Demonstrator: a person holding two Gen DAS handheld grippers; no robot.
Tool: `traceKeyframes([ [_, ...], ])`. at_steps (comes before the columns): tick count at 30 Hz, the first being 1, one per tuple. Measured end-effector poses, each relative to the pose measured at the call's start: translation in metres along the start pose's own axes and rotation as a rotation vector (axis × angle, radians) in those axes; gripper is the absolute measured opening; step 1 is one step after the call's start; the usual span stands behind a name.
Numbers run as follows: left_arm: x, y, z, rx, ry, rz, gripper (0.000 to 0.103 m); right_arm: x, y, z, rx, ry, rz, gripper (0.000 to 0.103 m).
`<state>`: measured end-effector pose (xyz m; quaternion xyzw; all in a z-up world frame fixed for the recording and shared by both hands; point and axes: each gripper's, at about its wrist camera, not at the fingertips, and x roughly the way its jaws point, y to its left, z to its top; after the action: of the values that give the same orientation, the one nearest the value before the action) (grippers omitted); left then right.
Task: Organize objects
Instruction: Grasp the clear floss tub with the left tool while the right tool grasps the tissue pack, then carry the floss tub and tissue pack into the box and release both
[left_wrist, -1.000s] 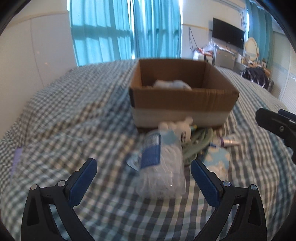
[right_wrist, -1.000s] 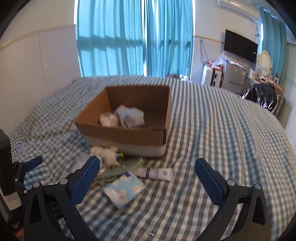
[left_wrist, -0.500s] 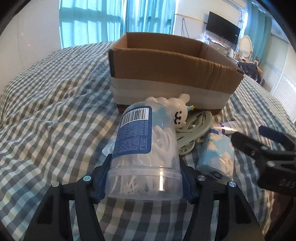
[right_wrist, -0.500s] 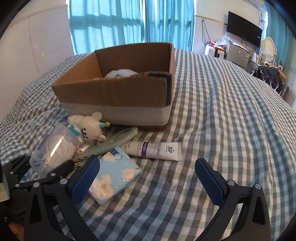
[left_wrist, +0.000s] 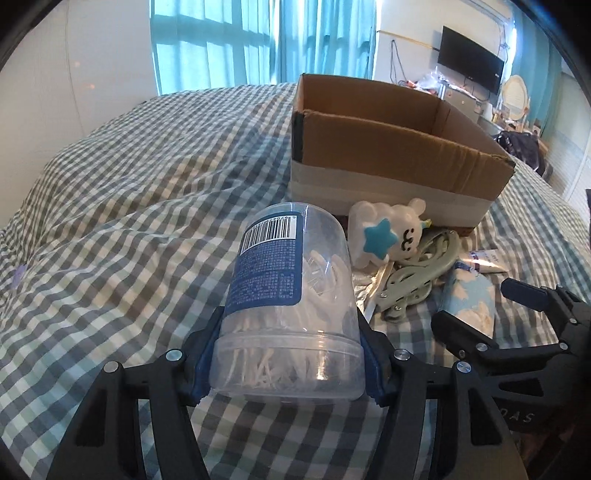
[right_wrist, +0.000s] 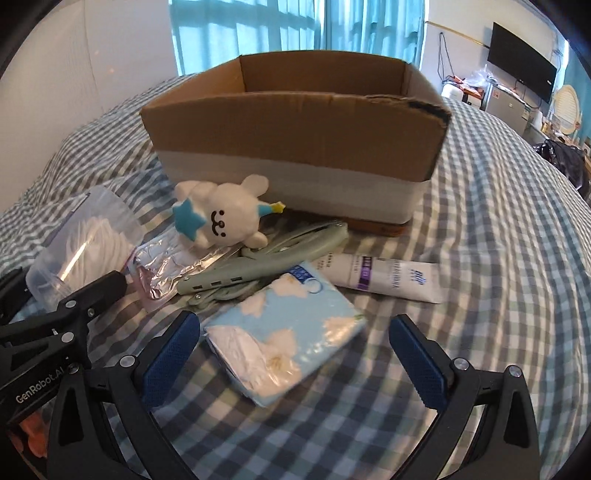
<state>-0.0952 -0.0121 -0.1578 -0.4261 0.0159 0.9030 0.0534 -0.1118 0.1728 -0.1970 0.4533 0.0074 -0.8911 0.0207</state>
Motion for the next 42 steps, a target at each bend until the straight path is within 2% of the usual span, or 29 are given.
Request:
traceKeyframes([
  [3, 0.004, 0.003, -0.001, -0.007, 0.009, -0.006, 0.065, 0.009, -0.001, 0.0, -0.003, 0.031, 0.007, 0.101],
  [4, 0.003, 0.002, -0.001, -0.006, 0.01, -0.005, 0.065, 0.01, -0.001, -0.001, -0.009, 0.038, 0.013, 0.098],
  [5, 0.004, 0.002, 0.0, -0.002, 0.01, -0.003, 0.065, 0.011, -0.001, -0.002, -0.011, 0.039, 0.017, 0.091],
  [8, 0.002, -0.001, -0.002, 0.004, 0.006, 0.005, 0.065, 0.006, -0.002, -0.002, -0.012, 0.024, 0.01, 0.087],
  [19, -0.024, -0.012, -0.01, 0.032, -0.03, 0.039, 0.065, -0.052, -0.007, -0.009, -0.028, -0.064, -0.01, 0.086],
  [23, -0.041, -0.016, -0.012, 0.036, -0.05, 0.028, 0.065, -0.08, -0.01, -0.013, -0.019, -0.104, -0.013, 0.086],
  [33, -0.09, -0.021, -0.01, 0.036, -0.129, 0.017, 0.065, -0.142, -0.012, -0.018, 0.0, -0.206, -0.021, 0.086],
  [42, -0.127, -0.02, 0.004, 0.021, -0.211, 0.006, 0.065, -0.18, -0.015, -0.018, 0.008, -0.283, -0.019, 0.086],
])
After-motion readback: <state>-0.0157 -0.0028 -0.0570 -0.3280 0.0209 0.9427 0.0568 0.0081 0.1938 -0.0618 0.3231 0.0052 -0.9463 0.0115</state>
